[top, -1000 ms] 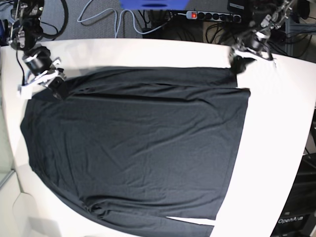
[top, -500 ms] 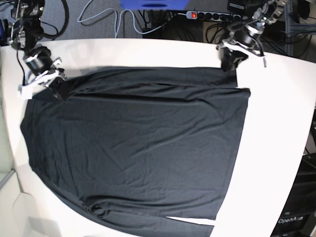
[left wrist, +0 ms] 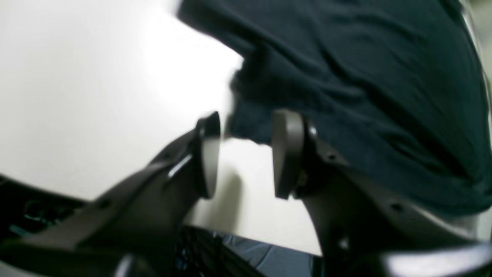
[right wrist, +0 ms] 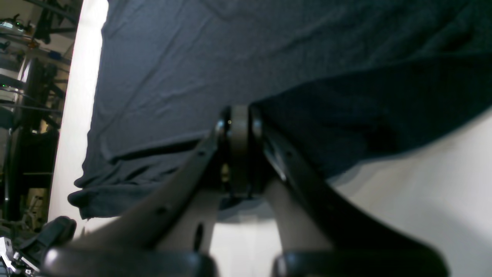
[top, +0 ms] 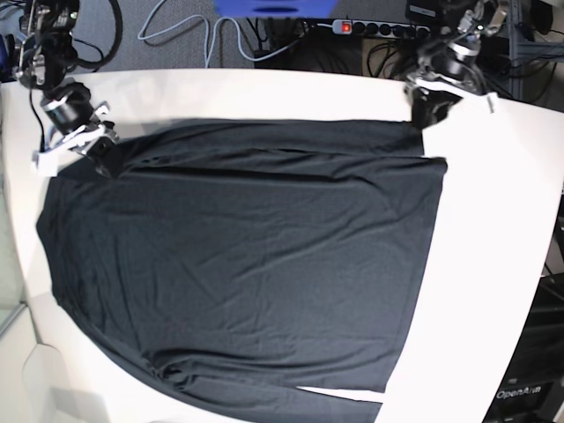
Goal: Fold the T-shirt properly
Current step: 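Pull both shoulder corners apart to stretch the collar edge taut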
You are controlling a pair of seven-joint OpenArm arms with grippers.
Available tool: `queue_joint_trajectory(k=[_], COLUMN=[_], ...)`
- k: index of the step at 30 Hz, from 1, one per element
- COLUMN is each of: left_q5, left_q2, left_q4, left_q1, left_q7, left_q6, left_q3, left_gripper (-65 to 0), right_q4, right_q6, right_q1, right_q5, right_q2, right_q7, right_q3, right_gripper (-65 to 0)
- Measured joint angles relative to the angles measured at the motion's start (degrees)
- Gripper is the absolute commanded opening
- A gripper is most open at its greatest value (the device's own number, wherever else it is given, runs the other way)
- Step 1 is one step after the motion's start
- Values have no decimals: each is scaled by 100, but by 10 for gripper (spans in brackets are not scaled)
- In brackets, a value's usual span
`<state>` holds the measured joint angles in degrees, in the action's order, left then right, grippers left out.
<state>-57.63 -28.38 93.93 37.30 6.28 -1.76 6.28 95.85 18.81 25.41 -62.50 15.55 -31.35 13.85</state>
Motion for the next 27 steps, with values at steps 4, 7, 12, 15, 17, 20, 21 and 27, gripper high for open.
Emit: queue_joint_trajectory(k=[4,7,12,15,17,20,21,27], left_q5=[4,4,0,2,4,4,4,4], left_q2=[61,63,68,229,286,286,289,466], left_q4=[-46,-68,-155,-254,-315,-315,-315,-315], left_q1=[-17,-35,-168,-262,-238,-243,-243,-245], left_q7=[-42,-52,-326,-372,-304,-295,-295,-271], left_q6=[-20,-46,0,-70,-109,-105,-105,-105], left_q3=[-94,-79,0,-31,-33,-13,-13,-55], left_gripper=[-430,-430,-430,-430,-430,-430,-430,-430], right_q4=[0,0,0,0,0,0,0,0], right_q6=[0,0,0,0,0,0,0,0], right_q1=[0,0,-4,-17,-20,-9,-2,0], right_q5=[0,0,-2,0,0,2,0,0], right_q2=[0,0,-2,0,0,0,0,-2], right_q7=[2,2,-103,-118,-105,-109,-105,-120], right_q3=[0,0,0,0,0,0,0,0], right_gripper=[-637,-637,-637,-637,-637,-637,-637,-635])
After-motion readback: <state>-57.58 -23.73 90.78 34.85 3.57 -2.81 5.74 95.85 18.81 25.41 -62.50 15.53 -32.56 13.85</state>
